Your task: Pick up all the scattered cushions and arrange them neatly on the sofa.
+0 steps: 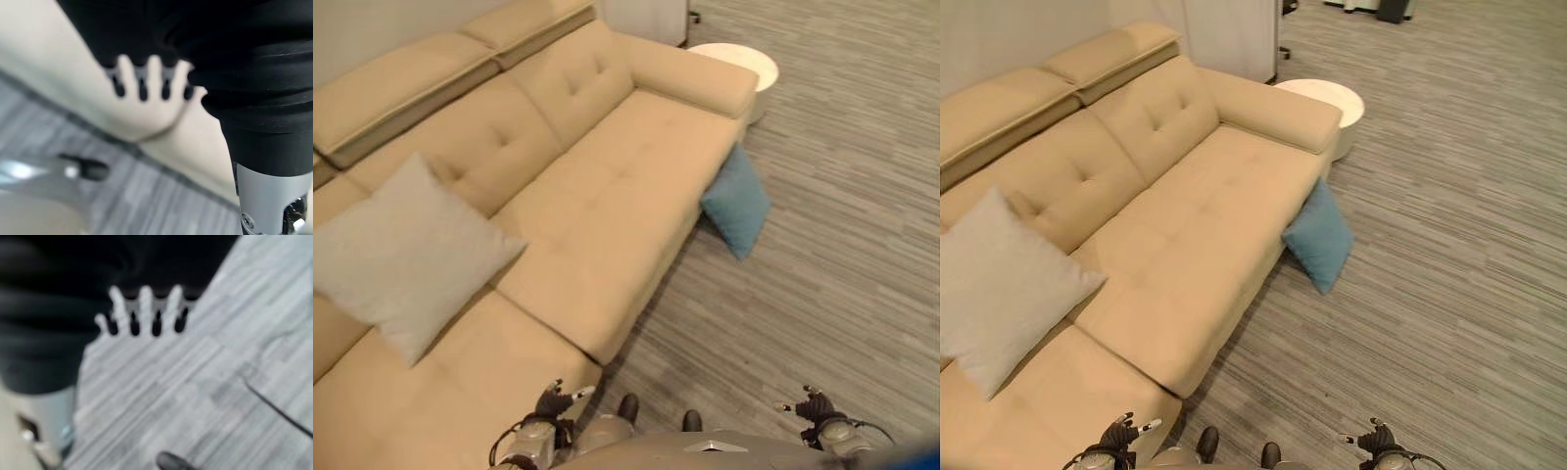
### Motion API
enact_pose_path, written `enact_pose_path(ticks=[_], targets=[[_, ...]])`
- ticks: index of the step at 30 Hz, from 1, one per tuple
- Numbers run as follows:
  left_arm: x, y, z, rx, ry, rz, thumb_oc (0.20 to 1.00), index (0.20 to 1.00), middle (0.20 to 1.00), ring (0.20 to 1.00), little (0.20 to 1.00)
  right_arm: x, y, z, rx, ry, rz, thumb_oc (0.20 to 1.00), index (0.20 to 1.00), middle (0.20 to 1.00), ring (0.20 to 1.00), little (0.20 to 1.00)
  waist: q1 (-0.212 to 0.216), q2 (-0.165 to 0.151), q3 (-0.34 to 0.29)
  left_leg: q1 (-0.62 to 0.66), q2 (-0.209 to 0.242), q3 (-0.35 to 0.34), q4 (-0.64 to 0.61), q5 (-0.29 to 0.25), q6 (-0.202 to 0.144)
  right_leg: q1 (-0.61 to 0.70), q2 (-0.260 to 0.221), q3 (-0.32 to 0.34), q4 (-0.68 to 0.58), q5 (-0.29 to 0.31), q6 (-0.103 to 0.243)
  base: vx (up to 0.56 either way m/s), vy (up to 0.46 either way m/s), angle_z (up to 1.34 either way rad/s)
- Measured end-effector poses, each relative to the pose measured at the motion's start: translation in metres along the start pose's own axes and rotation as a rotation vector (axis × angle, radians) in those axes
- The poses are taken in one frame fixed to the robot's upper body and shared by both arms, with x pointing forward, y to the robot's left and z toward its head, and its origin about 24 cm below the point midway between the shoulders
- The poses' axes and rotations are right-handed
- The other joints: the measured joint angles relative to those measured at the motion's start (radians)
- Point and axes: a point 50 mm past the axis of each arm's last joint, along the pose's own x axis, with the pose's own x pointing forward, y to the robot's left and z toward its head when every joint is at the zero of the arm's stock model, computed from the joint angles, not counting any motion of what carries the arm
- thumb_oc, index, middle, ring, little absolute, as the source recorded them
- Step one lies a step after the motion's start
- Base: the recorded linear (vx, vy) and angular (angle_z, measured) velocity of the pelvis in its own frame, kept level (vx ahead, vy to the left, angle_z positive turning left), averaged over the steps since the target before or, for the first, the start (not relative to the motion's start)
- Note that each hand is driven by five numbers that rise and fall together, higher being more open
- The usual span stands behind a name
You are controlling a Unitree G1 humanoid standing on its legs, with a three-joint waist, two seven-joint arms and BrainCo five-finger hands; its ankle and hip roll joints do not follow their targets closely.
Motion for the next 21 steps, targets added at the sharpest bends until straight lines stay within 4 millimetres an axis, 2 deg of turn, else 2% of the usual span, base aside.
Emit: enact_pose_path(ticks=[1, 2, 3, 4, 5, 6, 7, 8, 11, 12, 13, 15, 17, 18, 19, 21], targets=[[0.001, 0.0, 0.003, 0.01, -0.01, -0.002, 1.0, 1.0, 1.0, 1.0, 1.0, 0.0, 0.001, 0.001, 0.002, -0.001, 0.0, 1.0, 1.0, 1.0, 1.0, 1.0, 0.0, -0.002, 0.0, 0.003, 0.0, 0.021, -0.009, 0.003, 0.004, -0.013, -0.002, 0.005, 0.008, 0.005, 0.008, -0.06, 0.075, -1.19], [0.002, 0.003, 0.009, 0.031, -0.03, 0.0, 1.0, 1.0, 1.0, 1.0, 1.0, 0.001, 0.005, 0.007, 0.014, -0.01, 0.007, 1.0, 1.0, 1.0, 1.0, 1.0, 0.023, -0.004, 0.007, 0.009, -0.004, 0.085, -0.021, 0.007, 0.014, -0.048, -0.023, -0.023, 0.02, 0.003, 0.033, -0.06, 0.045, -0.97], [0.002, 0.005, 0.01, 0.034, -0.034, 0.004, 1.0, 1.0, 1.0, 1.0, 1.0, 0.001, 0.007, 0.009, 0.014, -0.015, 0.011, 1.0, 1.0, 1.0, 1.0, 1.0, 0.016, -0.005, 0.01, 0.009, -0.017, 0.088, -0.014, 0.003, 0.022, -0.045, -0.039, -0.037, 0.015, 0.011, 0.042, -0.06, 0.014, -0.89], [0.003, 0.004, 0.014, 0.038, -0.044, 0.002, 1.0, 1.0, 1.0, 1.0, 1.0, 0.0, 0.008, 0.005, 0.014, -0.006, 0.014, 1.0, 1.0, 1.0, 1.0, 1.0, 0.014, -0.007, 0.016, 0.014, -0.018, 0.118, -0.012, 0.002, 0.022, -0.048, -0.048, -0.042, 0.016, 0.017, 0.057, -0.09, -0.008, -0.64], [0.003, 0.006, 0.014, 0.041, -0.048, 0.005, 1.0, 1.0, 1.0, 1.0, 1.0, -0.001, 0.009, 0.001, 0.014, 0.004, 0.017, 1.0, 1.0, 1.0, 1.0, 1.0, 0.03, -0.005, 0.03, 0.031, -0.017, 0.16, -0.022, 0.002, 0.022, -0.067, -0.06, -0.071, 0.035, 0.021, 0.07, -0.09, -0.019, -0.79], [0.002, 0.008, 0.013, 0.044, -0.045, 0.009, 1.0, 1.0, 1.0, 1.0, 1.0, -0.001, 0.01, 0.002, 0.014, 0.002, 0.018, 1.0, 1.0, 1.0, 1.0, 1.0, 0.05, 0.006, 0.039, 0.033, -0.011, 0.2, -0.021, 0.001, 0.029, -0.082, -0.08, -0.129, 0.048, 0.019, 0.068, -0.07, -0.021, -1.1], [0.002, 0.009, 0.01, 0.042, -0.036, 0.013, 1.0, 1.0, 1.0, 1.0, 1.0, 0.0, 0.009, 0.006, 0.011, -0.009, 0.017, 1.0, 1.0, 1.0, 1.0, 1.0, 0.069, 0.012, 0.045, 0.037, 0.0, 0.244, -0.023, 0.001, 0.04, -0.093, -0.109, -0.241, 0.078, 0.014, 0.069, -0.06, -0.075, -1.5], [-0.001, 0.014, -0.004, 0.025, -0.002, 0.03, 1.0, 1.0, 1.0, 1.0, 1.0, 0.001, 0.008, 0.012, 0.006, -0.027, 0.015, 1.0, 1.0, 1.0, 1.0, 1.0, 0.089, 0.036, 0.062, 0.043, 0.023, 0.307, -0.013, -0.017, 0.047, -0.108, -0.168, -0.416, 0.141, 0.002, 0.091, -0.03, -0.07, -1.43], [-0.005, 0.026, -0.019, 0.002, 0.037, 0.067, 1.0, 1.0, 1.0, 1.0, 1.0, 0.0, 0.009, 0.011, 0.007, -0.03, 0.017, 1.0, 1.0, 1.0, 1.0, 1.0, 0.089, 0.025, 0.068, 0.051, 0.037, 0.351, -0.005, -0.035, 0.032, -0.083, -0.208, -0.444, 0.167, 0.005, 0.104, 0.0, -0.11, -0.79], [-0.006, 0.031, -0.021, -0.002, 0.044, 0.081, 1.0, 1.0, 1.0, 1.0, 1.0, 0.0, 0.01, 0.008, 0.007, -0.023, 0.019, 1.0, 1.0, 1.0, 1.0, 1.0, 0.092, 0.008, 0.074, 0.063, 0.037, 0.361, -0.004, -0.038, 0.023, -0.057, -0.216, -0.447, 0.16, 0.006, 0.103, 0.06, -0.151, -0.37], [-0.008, 0.035, -0.025, 0.008, 0.054, 0.087, 1.0, 1.0, 1.0, 1.0, 1.0, -0.001, 0.011, 0.005, 0.006, -0.017, 0.022, 1.0, 1.0, 1.0, 1.0, 1.0, 0.098, -0.006, 0.067, 0.063, 0.041, 0.379, -0.004, -0.042, 0.009, -0.049, -0.211, -0.445, 0.135, -0.018, 0.088, 0.06, -0.096, -0.43], [-0.009, 0.032, -0.032, 0.026, 0.076, 0.077, 1.0, 1.0, 1.0, 1.0, 1.0, -0.001, 0.007, 0.003, 0.004, -0.013, 0.013, 1.0, 1.0, 1.0, 1.0, 1.0, 0.097, 0.003, 0.058, 0.062, 0.076, 0.363, 0.017, -0.047, -0.01, -0.023, -0.143, -0.413, 0.066, 0.0, 0.058, 0.1, -0.167, -0.4], [-0.01, 0.025, -0.035, 0.028, 0.087, 0.062, 1.0, 1.0, 1.0, 1.0, 1.0, -0.002, 0.006, -0.002, 0.002, -0.003, 0.01, 1.0, 1.0, 1.0, 1.0, 1.0, 0.095, 0.009, 0.049, 0.059, 0.118, 0.282, 0.046, -0.054, -0.021, -0.002, -0.098, -0.401, 0.025, 0.005, 0.039, 0.12, -0.309, -0.34], [-0.01, 0.022, -0.037, 0.027, 0.097, 0.055, 1.0, 1.0, 1.0, 1.0, 1.0, -0.001, 0.005, -0.002, 0.002, -0.004, 0.008, 1.0, 1.0, 1.0, 1.0, 1.0, 0.094, 0.014, 0.047, 0.056, 0.132, 0.264, 0.069, -0.065, -0.037, 0.01, -0.081, -0.396, 0.01, 0.004, 0.036, 0.05, -0.255, -0.15], [-0.008, 0.019, -0.032, 0.024, 0.088, 0.048, 1.0, 1.0, 1.0, 1.0, 1.0, -0.002, 0.008, -0.003, 0.008, -0.005, 0.016, 1.0, 1.0, 1.0, 1.0, 1.0, 0.088, -0.003, 0.037, 0.01, 0.131, 0.237, 0.161, -0.063, -0.048, 0.032, -0.063, -0.387, -0.031, 0.004, 0.031, 0.03, -0.255, -0.03], [-0.006, 0.016, -0.024, 0.022, 0.068, 0.042, 1.0, 1.0, 1.0, 1.0, 1.0, -0.003, 0.008, -0.005, 0.009, 0.001, 0.016, 1.0, 1.0, 1.0, 1.0, 1.0, 0.094, -0.027, 0.029, -0.046, 0.122, 0.205, 0.271, -0.049, -0.075, 0.053, -0.07, -0.384, -0.077, 0.029, 0.013, 0.0, -0.217, -0.05]])
